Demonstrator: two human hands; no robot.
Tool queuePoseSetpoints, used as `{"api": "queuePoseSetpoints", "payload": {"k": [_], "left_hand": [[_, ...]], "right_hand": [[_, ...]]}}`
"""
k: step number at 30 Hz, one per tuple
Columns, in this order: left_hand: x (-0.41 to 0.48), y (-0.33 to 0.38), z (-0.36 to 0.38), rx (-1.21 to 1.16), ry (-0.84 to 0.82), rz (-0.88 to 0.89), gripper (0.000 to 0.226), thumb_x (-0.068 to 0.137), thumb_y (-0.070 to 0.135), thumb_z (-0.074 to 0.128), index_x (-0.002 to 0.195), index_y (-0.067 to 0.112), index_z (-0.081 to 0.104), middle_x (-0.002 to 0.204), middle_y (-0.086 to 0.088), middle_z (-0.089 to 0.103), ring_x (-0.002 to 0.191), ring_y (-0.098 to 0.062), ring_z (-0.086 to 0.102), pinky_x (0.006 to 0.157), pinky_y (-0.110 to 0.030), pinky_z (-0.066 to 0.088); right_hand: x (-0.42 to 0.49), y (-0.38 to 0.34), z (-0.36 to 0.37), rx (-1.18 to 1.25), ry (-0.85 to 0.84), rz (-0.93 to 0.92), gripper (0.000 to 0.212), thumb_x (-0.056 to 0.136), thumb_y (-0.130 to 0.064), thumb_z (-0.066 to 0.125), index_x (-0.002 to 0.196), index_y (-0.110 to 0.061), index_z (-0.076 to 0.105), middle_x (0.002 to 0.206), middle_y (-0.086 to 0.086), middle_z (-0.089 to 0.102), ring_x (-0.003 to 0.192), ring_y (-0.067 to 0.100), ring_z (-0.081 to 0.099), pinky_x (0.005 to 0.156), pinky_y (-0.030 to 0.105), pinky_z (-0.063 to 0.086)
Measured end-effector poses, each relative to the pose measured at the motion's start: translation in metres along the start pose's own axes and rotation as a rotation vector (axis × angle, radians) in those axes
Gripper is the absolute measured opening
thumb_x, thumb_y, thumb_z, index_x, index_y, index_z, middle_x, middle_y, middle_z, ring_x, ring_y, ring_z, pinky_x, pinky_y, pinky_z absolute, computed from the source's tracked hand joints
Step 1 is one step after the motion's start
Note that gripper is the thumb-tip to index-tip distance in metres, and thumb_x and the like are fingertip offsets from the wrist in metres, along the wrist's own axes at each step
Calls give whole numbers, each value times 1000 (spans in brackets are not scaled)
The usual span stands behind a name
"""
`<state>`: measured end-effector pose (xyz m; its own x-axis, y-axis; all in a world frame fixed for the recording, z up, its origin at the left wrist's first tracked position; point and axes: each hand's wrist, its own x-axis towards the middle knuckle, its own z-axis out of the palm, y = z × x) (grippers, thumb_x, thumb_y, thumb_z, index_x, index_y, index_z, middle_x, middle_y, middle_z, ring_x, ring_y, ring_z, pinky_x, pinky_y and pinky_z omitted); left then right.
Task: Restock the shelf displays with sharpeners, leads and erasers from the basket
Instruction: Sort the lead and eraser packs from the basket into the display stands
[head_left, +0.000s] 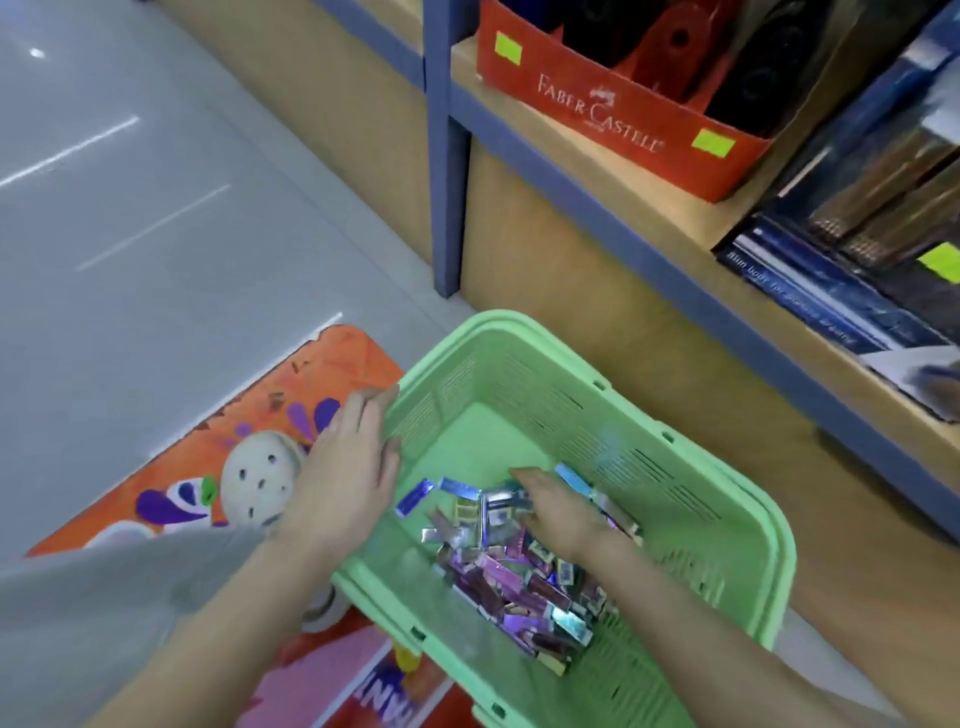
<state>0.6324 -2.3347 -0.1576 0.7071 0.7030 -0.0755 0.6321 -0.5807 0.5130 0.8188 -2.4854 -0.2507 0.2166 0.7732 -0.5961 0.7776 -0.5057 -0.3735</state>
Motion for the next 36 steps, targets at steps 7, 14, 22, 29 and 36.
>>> {"api": "queuePoseSetpoints", "payload": {"k": [7,14,22,29,36], "left_hand": [[0,-8,10,10,26,-148,47,100,27,36,145,14,30,132,-10,50,112,-31,55,82,-40,43],[0,-9,19,51,77,-186,41,99,25,36,139,15,37,120,-9,56,100,-33,58,70,-40,43],[0,-14,21,35,85,-179,39,99,26,37,136,14,42,117,-7,59,95,-33,60,65,-37,40],[-1,-22,24,-117,180,-139,37,95,15,38,129,9,50,119,-7,55,108,-22,49,86,-29,37],[-29,11,53,-433,41,-111,25,97,12,41,121,13,51,113,3,50,104,-7,47,90,-19,37]], "right_hand": [[35,14,41,-28,-4,34,78,90,-13,62,152,-16,14,159,2,15,147,18,9,117,27,0],[46,21,63,-272,-70,38,75,81,-43,68,141,-16,32,141,2,38,134,19,28,115,34,15],[63,1,76,-481,-201,-128,52,93,-38,56,133,-8,41,135,9,46,127,24,38,108,35,29],[46,-3,67,-367,-201,-136,44,99,-35,44,132,-7,39,133,12,43,124,26,38,101,34,32],[-1,-23,13,194,56,-75,31,98,-40,43,113,-13,41,93,-1,48,71,19,51,62,35,39]]}}
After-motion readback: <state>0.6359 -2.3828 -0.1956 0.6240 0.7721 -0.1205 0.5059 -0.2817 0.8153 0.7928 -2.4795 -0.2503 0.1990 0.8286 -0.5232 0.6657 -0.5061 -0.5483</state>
